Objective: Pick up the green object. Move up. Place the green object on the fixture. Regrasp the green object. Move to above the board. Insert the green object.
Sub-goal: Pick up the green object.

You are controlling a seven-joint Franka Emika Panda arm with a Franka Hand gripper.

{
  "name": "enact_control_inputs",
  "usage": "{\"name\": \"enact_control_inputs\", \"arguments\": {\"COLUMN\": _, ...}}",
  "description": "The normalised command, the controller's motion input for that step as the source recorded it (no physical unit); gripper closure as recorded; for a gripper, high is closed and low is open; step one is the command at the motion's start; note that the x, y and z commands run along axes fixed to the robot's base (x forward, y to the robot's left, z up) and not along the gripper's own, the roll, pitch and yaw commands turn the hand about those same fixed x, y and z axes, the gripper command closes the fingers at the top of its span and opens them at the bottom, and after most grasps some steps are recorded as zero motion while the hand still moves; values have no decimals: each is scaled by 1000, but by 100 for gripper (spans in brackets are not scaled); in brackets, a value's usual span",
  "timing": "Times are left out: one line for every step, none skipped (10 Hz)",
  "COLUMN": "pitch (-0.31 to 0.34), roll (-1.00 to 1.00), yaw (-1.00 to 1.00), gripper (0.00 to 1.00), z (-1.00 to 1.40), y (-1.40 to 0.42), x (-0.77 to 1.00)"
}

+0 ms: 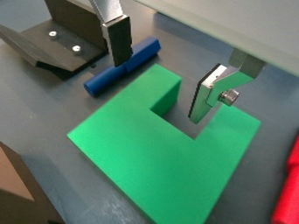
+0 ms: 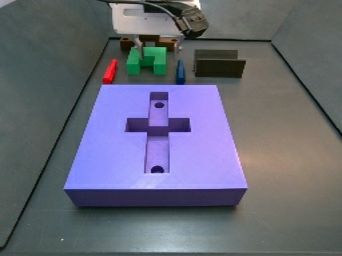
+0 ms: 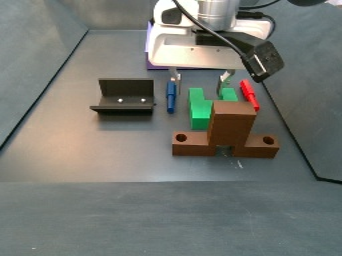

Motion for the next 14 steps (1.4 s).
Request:
{"name": "enact_control_inputs", "arguments": {"pitch": -151, "roll": -237, "yaw": -37, "gripper": 0, "z": -51, "y": 0, "x": -83}}
{"name": "enact_control_inputs", "arguments": {"pitch": -91, "roll": -179, "yaw": 0, "gripper": 0, "z": -100, "y": 0, "x": 74}}
{"name": "enact_control_inputs", "arguments": {"pitch": -14, "roll": -119, "yaw": 129, "gripper": 0, "z": -97, "y": -11, "x": 274}}
{"name": "enact_control_inputs", "arguments": {"pitch": 0, "roll": -100, "yaw": 106, "gripper": 0, "z": -120, "y": 0, "x": 206}}
{"name": "enact_control_inputs", "arguments": {"pitch": -7, "roll": -99, "yaw": 11, "gripper": 0, "z": -109, "y": 0, "x": 40}}
{"name": "enact_control_inputs", "arguments": {"pitch": -14, "roll": -97, "yaw": 0, "gripper": 0, "z": -91, "y": -43, "x": 9}}
{"name": "enact_control_inputs", "arguments": {"pitch": -11, "roll": -87, "yaw": 0, "gripper": 0, "z": -97, "y": -60, "x": 11}}
{"name": "enact_control_inputs", "arguments": {"pitch": -10, "roll": -100, "yaw": 0, "gripper": 0, "z": -29, "y": -60, "x": 0}}
{"name": "enact_control_inputs", "arguments": {"pitch": -13, "roll": -81, "yaw": 0, "gripper": 0, "z": -69, "y": -57, "x": 0}}
{"name": "enact_control_inputs", "arguments": {"pitch": -11, "roll": -54, "yaw": 0, "gripper": 0, "z": -117, "y": -43, "x": 0}}
{"name": "enact_control_inputs", "arguments": {"pitch": -16, "roll": -36, "yaw": 0, "gripper": 0, "z": -149, "y": -74, "x": 0}}
{"name": "enact_control_inputs", "arguments": {"pitch": -16, "roll": -24, "yaw": 0, "gripper": 0, "z": -189, "y": -63, "x": 0}}
{"name": "enact_control_inputs", "arguments": {"pitch": -16, "roll": -10, "yaw": 0, "gripper": 0, "z": -214, "y": -20, "x": 0}}
{"name": "enact_control_inputs", "arguments": {"pitch": -13, "roll": -6, "yaw": 0, "gripper": 0, "z": -226, "y": 0, "x": 0}}
